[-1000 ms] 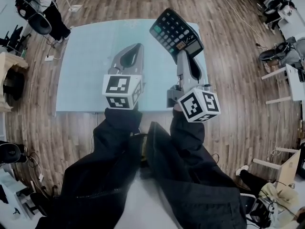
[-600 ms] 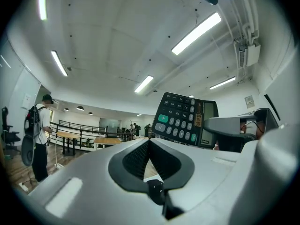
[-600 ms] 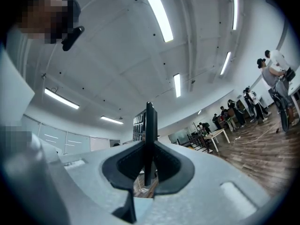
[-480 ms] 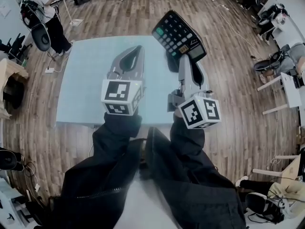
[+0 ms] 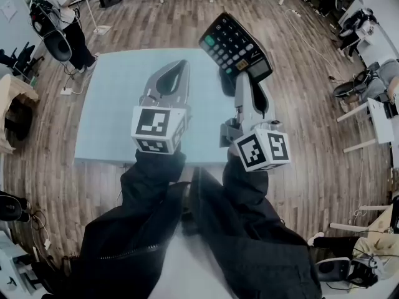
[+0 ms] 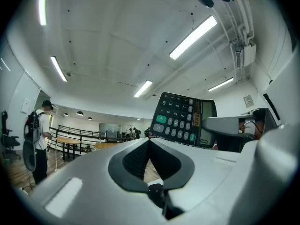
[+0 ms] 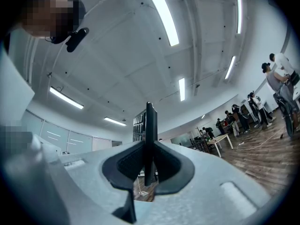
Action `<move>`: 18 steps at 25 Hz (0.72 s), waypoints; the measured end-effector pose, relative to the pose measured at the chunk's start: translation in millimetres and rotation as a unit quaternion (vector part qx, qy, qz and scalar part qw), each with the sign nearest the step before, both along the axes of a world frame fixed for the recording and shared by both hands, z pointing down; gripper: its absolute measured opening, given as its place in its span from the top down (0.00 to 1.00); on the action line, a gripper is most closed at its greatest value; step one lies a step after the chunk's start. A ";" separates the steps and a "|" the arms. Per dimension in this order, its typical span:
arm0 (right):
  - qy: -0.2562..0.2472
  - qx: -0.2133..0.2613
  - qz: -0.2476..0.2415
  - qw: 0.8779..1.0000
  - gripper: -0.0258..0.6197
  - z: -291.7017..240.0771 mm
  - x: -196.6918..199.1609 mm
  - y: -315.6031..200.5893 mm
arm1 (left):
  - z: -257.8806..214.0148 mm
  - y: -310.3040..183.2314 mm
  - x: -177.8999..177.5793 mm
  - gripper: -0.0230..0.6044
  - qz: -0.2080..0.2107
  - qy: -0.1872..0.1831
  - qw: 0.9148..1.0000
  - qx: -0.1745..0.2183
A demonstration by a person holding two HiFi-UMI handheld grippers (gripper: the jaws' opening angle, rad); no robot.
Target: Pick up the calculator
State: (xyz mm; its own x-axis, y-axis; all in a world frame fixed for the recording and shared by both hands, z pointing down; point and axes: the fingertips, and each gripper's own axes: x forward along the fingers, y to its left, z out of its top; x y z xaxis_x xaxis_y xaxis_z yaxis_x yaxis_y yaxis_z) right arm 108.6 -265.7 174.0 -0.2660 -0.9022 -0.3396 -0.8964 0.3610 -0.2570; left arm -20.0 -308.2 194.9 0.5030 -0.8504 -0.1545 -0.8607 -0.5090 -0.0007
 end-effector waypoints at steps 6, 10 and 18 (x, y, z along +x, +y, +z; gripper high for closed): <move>0.009 0.003 0.006 1.000 0.89 -1.5 -1.2 2.8 | 0.1 1.6 0.8 0.97 0.002 0.001 1.000 0.001; 0.009 0.001 0.007 1.000 0.89 -2.4 0.5 1.4 | -1.2 0.5 1.8 0.97 0.003 0.002 1.000 0.001; 0.013 0.004 0.009 1.000 0.89 -4.8 -0.2 3.6 | -1.0 1.4 1.2 0.97 0.005 0.000 1.000 0.000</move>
